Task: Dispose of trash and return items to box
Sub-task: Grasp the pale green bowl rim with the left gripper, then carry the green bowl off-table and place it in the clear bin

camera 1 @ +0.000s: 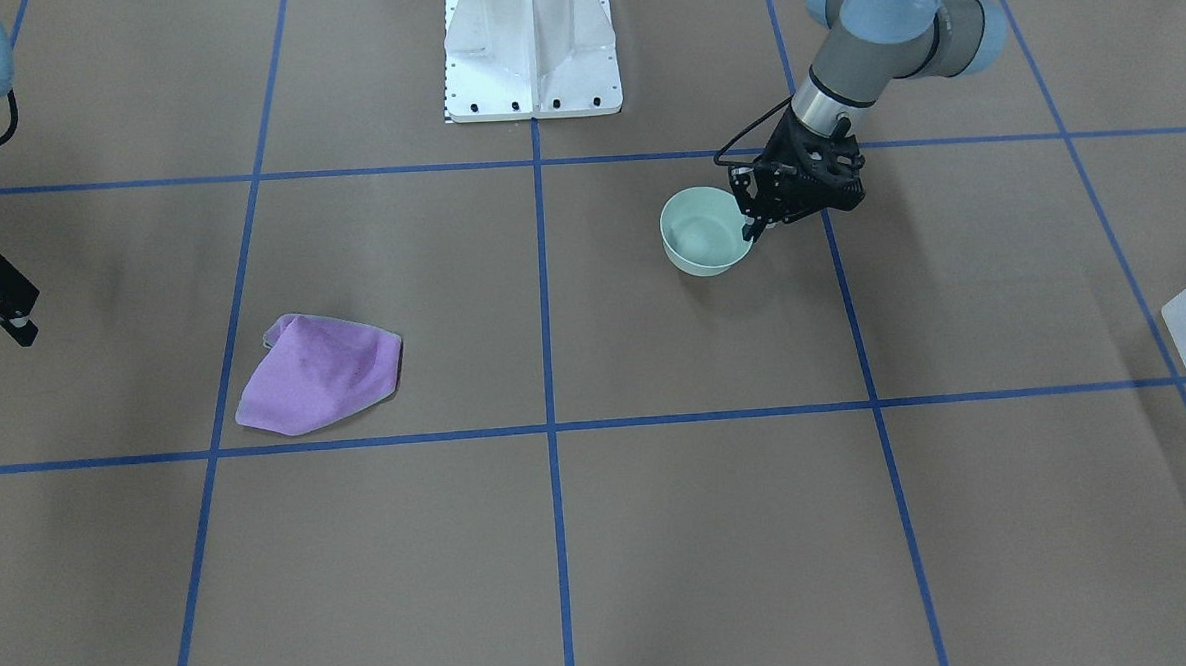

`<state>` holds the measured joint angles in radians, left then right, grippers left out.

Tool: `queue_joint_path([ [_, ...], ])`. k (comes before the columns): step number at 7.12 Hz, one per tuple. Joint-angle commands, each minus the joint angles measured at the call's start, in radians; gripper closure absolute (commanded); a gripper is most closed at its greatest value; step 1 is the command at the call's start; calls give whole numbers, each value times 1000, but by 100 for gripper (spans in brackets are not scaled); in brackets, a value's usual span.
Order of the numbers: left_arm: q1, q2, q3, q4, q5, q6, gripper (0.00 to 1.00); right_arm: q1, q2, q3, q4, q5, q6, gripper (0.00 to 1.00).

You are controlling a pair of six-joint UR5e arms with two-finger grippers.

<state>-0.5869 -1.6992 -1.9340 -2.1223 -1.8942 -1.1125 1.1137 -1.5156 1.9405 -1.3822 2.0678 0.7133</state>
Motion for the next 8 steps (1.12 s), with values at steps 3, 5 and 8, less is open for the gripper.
queue_joint_path([
  [3,-634,46,222,15,-423,566,100,-2,0,2,0,0,0,0],
  [5,-868,-67,469,150,-434,984,100,-3,0,0,0,0,0,0],
  [8,-992,-232,849,154,-364,1254,100,-6,15,-11,0,0,0,0],
])
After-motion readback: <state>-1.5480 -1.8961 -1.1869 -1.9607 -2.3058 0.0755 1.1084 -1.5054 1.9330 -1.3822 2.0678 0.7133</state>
